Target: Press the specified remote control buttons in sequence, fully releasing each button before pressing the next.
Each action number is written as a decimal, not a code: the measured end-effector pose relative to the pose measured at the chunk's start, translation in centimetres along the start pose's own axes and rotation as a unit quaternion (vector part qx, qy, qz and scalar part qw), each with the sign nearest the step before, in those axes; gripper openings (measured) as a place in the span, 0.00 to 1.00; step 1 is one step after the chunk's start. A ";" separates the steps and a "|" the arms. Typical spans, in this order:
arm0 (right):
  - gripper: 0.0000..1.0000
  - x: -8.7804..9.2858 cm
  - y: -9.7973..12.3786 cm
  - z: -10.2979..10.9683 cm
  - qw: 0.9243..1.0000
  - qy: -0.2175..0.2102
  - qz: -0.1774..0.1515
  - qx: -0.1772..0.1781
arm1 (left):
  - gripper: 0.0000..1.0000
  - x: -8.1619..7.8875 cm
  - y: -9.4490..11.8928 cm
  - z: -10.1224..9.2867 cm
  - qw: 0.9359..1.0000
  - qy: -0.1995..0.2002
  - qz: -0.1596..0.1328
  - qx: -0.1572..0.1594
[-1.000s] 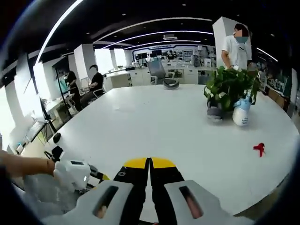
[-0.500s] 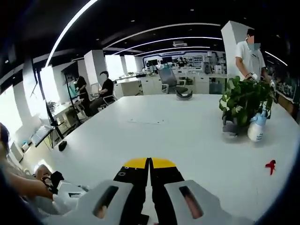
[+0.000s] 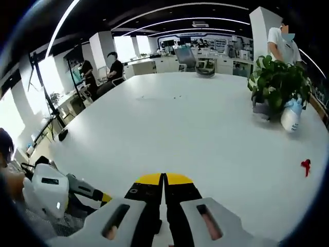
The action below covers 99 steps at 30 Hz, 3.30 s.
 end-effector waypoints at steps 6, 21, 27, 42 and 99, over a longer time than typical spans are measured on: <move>0.00 3.3 -0.5 -0.1 0.998 0.005 0.060 0.009 | 0.24 0.2 0.1 -0.1 1.000 -0.010 -0.014 0.003; 0.00 5.7 -1.3 1.3 0.983 -0.052 0.169 -0.046 | 0.24 0.7 0.1 0.3 0.999 -0.002 -0.047 0.028; 0.00 7.2 -1.7 1.0 0.968 -0.094 0.229 -0.050 | 0.24 0.7 -0.1 0.3 0.998 0.009 -0.045 0.036; 0.00 9.0 -2.8 1.2 0.956 -0.064 0.282 -0.046 | 0.24 0.7 -0.1 0.3 0.998 0.011 -0.054 0.043; 0.00 8.8 -2.6 1.9 0.961 -0.005 0.273 -0.032 | 0.24 0.8 -0.2 -0.1 0.995 0.039 -0.069 0.063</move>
Point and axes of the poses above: the point that each gripper's makers call its tool centre point, and the gripper's own axes: y roughly backward along the fingers, z roughly to its left, x roughly out of its underside, the point moved 6 cm from there along y, roughly backward along the fingers, and after that the axes turned 2 degrees about x, right-handed, at the moved point
